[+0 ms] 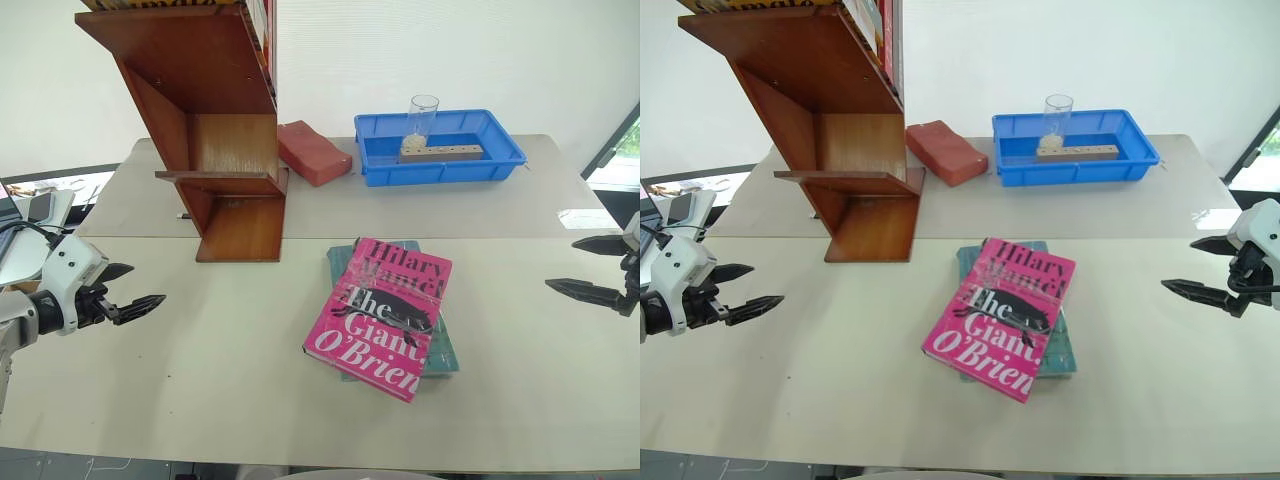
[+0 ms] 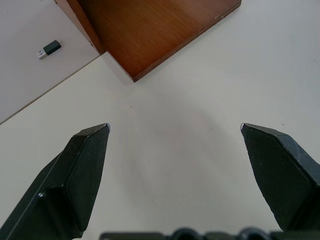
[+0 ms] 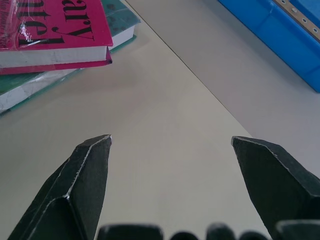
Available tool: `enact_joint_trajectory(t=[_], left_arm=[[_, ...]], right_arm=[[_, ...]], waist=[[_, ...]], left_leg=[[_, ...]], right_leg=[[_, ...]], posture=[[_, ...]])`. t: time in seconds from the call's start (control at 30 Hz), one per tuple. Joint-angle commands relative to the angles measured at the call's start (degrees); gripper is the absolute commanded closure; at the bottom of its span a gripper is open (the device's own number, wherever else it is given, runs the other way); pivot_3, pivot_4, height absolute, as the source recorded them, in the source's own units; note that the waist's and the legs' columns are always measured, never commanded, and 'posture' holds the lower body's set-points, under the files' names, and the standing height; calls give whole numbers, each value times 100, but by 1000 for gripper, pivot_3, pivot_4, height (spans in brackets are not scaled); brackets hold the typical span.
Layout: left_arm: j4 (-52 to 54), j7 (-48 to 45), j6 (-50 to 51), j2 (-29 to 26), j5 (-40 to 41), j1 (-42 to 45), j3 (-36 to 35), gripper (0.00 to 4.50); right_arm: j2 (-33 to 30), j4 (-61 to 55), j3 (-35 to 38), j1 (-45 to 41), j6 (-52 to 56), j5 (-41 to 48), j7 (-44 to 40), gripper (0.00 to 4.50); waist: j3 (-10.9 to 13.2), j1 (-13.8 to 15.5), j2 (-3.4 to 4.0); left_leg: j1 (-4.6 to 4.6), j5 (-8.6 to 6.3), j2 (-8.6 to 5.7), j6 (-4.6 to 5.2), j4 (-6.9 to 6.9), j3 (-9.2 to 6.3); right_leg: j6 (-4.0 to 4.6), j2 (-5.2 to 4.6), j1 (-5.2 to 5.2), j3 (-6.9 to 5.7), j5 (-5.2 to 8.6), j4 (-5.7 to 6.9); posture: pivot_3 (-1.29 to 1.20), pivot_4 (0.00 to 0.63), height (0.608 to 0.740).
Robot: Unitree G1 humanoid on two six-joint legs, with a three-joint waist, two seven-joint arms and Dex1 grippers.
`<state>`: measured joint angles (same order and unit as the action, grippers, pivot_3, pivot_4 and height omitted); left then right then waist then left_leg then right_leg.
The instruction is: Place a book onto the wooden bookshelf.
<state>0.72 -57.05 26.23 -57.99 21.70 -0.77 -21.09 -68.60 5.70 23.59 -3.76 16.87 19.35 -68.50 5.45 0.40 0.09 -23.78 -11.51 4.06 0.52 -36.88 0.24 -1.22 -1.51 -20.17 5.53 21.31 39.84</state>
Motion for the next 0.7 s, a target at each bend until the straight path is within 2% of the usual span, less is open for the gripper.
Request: enact_joint_trajectory(t=[0.03,0.57,0.7], left_arm=[[123,-36,-55,-46,55,104,-135,0],[218,-569,528,-80,751,444,-159,0],[394,-771,1343,-36,1310,655,56,0]], right_arm=[[29,-20,142,-70,-143,10,46,240],[89,108,34,-146,-210,-331,363,240],[143,-5,49,-134,-171,-244,307,240]], waist=[[0,0,0],[5,-1,-4],[6,-4,-6]], left_leg=[[0,0,0,0,0,0],[-3,0,-1,0,-2,2],[-3,0,0,0,-2,2]], right_leg=[[0,0,0,0,0,0],[1,0,-1,0,0,2],[0,0,-1,0,0,2]], posture=[[0,150,649],[0,150,649],[0,150,649]])
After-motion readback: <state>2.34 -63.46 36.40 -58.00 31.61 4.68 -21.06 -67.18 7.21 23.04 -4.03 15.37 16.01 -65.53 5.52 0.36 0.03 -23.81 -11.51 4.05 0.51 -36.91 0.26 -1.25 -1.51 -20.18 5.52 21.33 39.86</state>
